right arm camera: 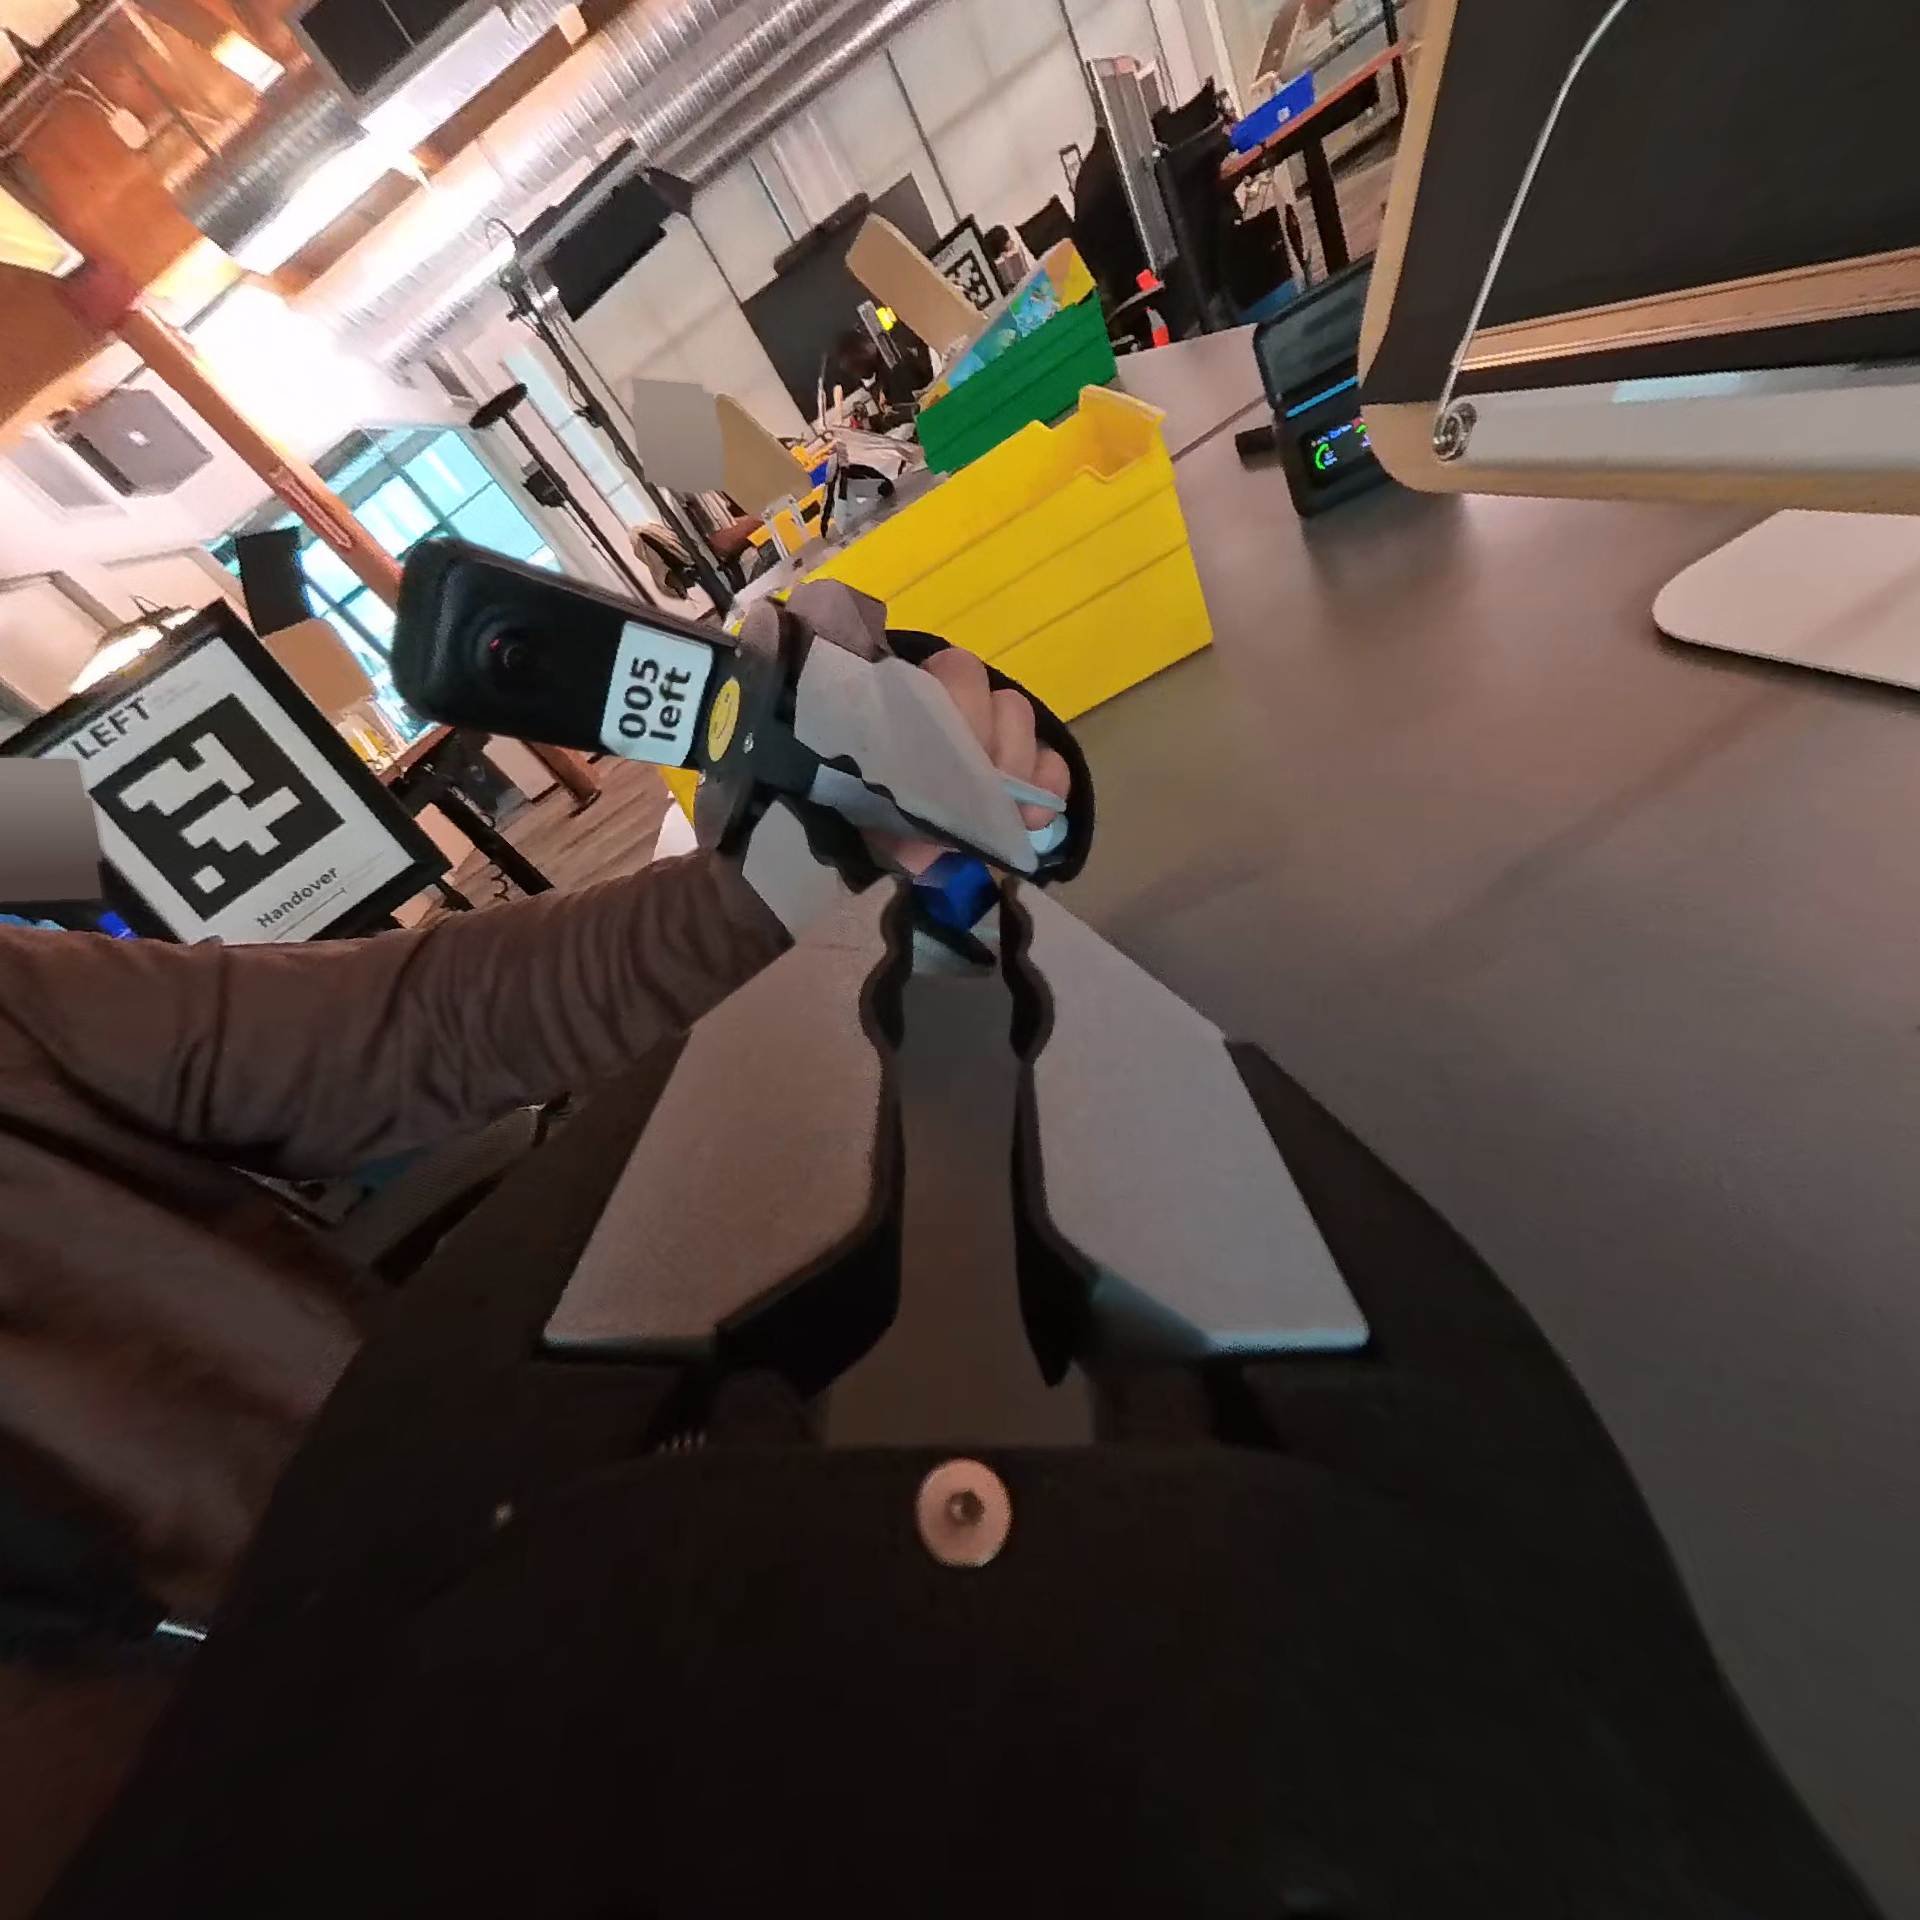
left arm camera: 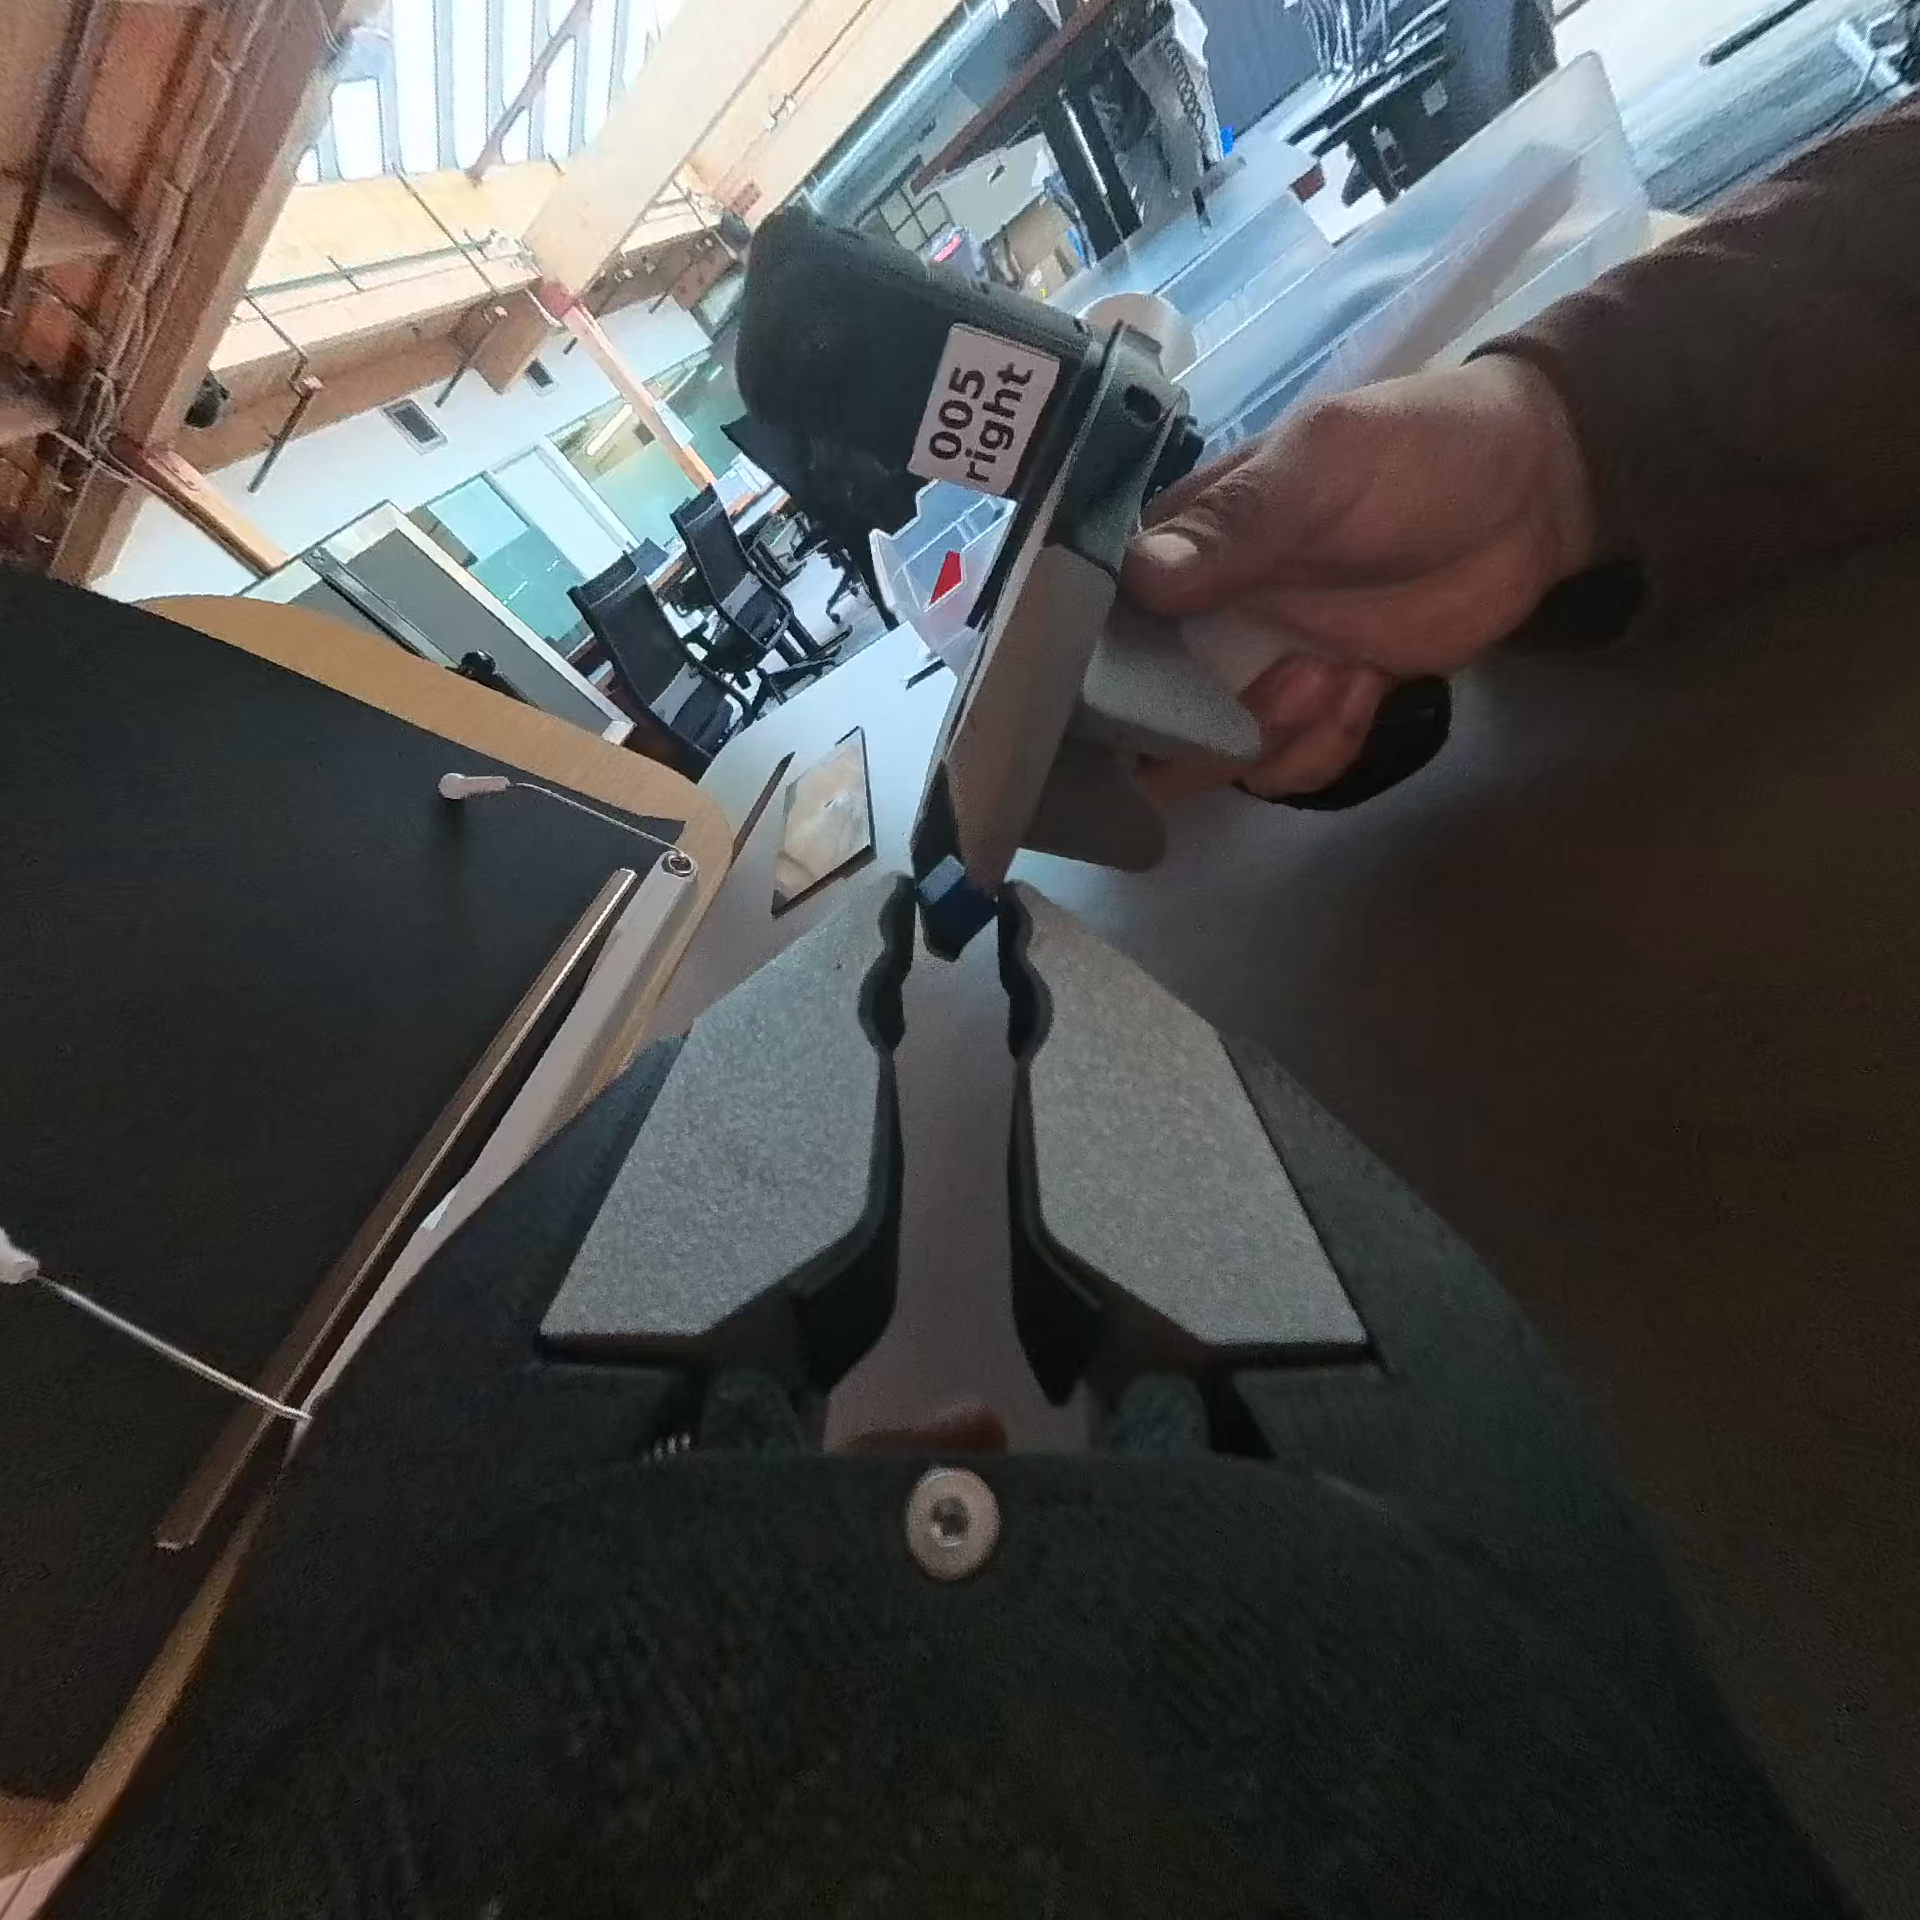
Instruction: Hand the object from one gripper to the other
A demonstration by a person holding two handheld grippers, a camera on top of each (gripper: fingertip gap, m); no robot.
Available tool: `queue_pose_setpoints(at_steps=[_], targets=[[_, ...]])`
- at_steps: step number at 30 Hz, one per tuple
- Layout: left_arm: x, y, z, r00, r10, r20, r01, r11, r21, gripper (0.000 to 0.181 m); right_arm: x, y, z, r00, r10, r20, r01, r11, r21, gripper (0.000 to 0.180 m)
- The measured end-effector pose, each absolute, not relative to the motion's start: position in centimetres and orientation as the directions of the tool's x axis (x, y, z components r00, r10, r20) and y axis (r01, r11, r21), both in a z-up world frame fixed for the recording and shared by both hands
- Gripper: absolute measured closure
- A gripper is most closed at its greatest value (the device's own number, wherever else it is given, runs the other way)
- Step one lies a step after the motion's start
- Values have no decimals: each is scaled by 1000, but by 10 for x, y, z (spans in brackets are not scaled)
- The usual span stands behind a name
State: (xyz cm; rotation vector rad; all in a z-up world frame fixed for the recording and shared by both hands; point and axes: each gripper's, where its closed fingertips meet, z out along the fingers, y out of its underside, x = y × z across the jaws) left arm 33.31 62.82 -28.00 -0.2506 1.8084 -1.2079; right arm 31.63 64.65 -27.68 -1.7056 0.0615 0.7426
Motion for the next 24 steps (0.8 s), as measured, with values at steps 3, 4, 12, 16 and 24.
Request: queue_pose_setpoints(at_steps=[3,4,12,16,24], targets=[[337,630,-286,-550,-596,-585,273,534,-800,168,321,648,-283,832,301,-466,-379,-304,-874,168],[338,631,-287,-547,-599,-585,263,540,-799,168,322,648,-285,836,291,-464,-377,-309,-873,168],[329,624,-282,-643,-621,-448,212,418,-883,144,312,604,-218,481,686,-547,-606,-191,-772,168],[319,612,-268,-637,-593,-492,287,410,-866,158,301,588,-208,457,758,-465,-548,-172,-819,168],[303,596,-238,-593,-582,-557,389,398,-831,155,293,593,-220,426,753,-501,-523,-247,-816,168]])
